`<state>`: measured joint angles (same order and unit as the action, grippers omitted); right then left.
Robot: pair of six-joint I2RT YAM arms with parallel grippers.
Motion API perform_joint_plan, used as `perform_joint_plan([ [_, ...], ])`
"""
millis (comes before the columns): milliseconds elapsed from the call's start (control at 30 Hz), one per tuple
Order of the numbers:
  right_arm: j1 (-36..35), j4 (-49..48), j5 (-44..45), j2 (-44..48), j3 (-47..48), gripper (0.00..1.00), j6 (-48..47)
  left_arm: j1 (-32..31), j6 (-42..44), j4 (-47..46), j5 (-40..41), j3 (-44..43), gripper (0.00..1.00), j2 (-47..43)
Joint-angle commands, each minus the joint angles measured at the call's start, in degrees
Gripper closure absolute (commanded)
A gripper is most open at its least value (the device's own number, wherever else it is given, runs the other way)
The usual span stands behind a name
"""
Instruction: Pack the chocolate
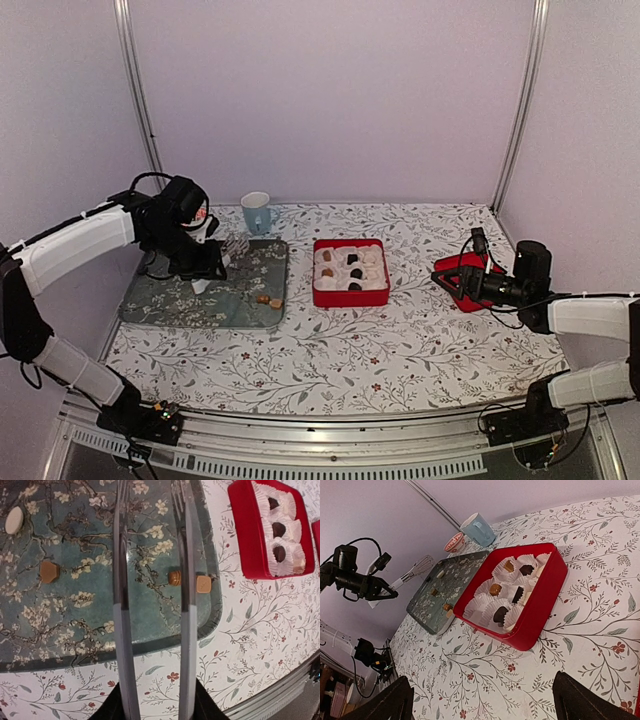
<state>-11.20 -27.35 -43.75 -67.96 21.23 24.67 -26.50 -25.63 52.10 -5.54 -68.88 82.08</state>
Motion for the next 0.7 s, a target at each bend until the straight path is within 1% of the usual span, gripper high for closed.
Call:
perform_joint_plan([
  [0, -0.1, -2.4, -1.3, -1.1, -0.3, 0.01, 0.6, 3.6, -0.7, 2.3, -1.8, 2.5, 0.66, -3.9],
  [300, -0.1, -3.2, -1.5, -1.6, -0.5, 0.01, 0.9, 11.5, 0.8, 6.4, -2.4, 7.4, 0.65, -8.3],
  [467, -0.1, -3.2, -1.6, -1.6, -0.5, 0.01, 0.7, 16.1, 2.3, 6.4, -3.5, 10.4, 0.65, -9.8],
  [667, -0.1, -3.2, -1.6, -1.6, -0.6, 0.01, 0.9, 18.1, 2.6, 6.1, -3.4, 12.0, 0.65, -10.0],
])
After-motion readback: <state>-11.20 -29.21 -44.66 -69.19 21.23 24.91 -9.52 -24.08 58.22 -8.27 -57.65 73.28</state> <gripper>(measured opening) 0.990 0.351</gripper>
